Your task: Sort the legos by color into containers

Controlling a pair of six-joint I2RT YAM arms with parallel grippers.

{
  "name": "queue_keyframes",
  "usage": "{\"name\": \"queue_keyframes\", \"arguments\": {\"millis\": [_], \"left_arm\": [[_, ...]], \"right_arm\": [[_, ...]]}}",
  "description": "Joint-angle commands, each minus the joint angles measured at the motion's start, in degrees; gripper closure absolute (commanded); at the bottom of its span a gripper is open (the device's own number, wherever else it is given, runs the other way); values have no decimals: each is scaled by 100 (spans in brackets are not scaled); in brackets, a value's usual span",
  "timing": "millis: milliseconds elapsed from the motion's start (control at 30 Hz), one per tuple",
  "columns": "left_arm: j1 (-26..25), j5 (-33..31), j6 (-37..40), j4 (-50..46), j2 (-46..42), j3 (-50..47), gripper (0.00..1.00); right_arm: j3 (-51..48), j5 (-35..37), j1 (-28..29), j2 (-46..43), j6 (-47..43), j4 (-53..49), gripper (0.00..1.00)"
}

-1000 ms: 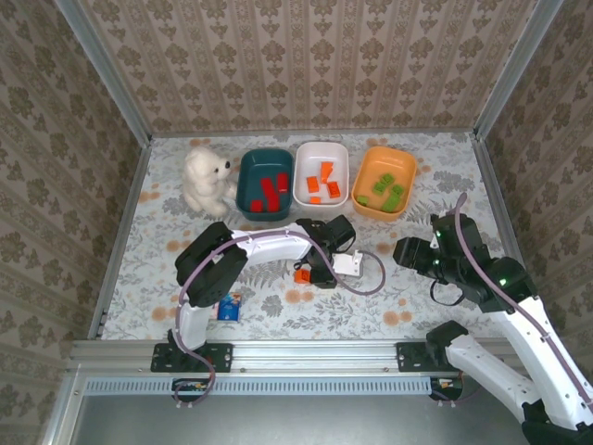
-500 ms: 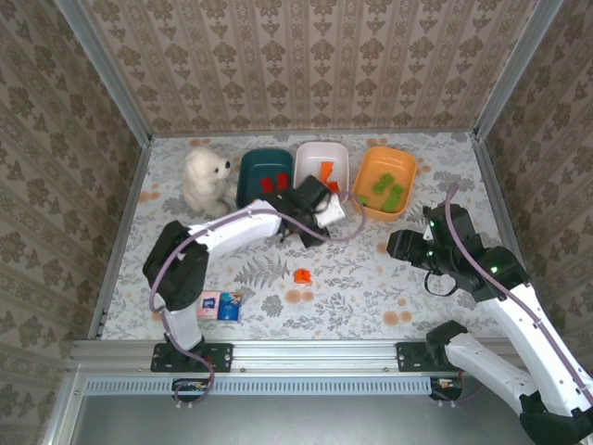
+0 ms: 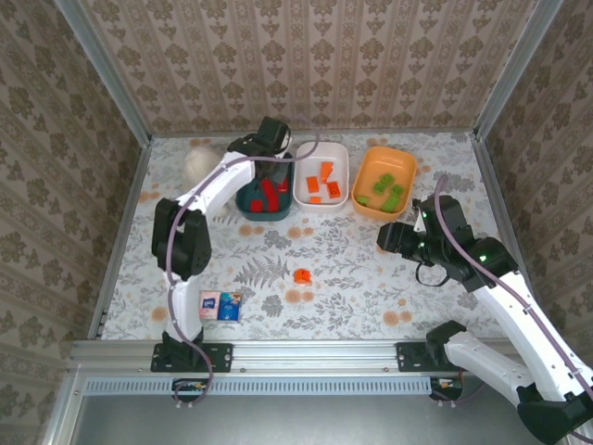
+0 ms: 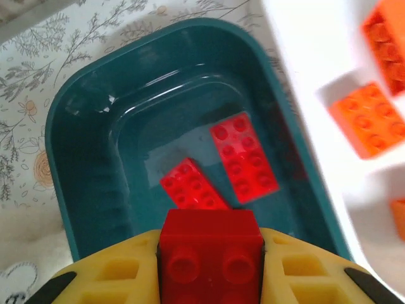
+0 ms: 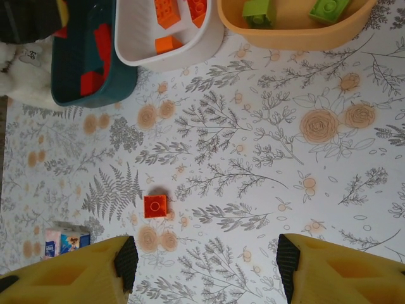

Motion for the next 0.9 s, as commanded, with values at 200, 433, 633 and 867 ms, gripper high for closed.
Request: {"name": "queue_keyframes", "arguments": {"millis": [200, 433, 633, 867], "left_arm": [[561, 42, -631, 119, 1346, 1456, 70], [676, 299, -704, 42, 1912, 1974, 66], [697, 513, -789, 51, 2084, 1998, 56], [746, 649, -820, -31, 1970, 1899, 51]], "right_arm": [[-80, -218, -33, -31, 33, 28, 37], [-323, -707, -34, 127, 85, 231, 37], [-394, -768, -35, 189, 121, 292, 36], [-326, -902, -22, 385, 59, 379, 36]]}}
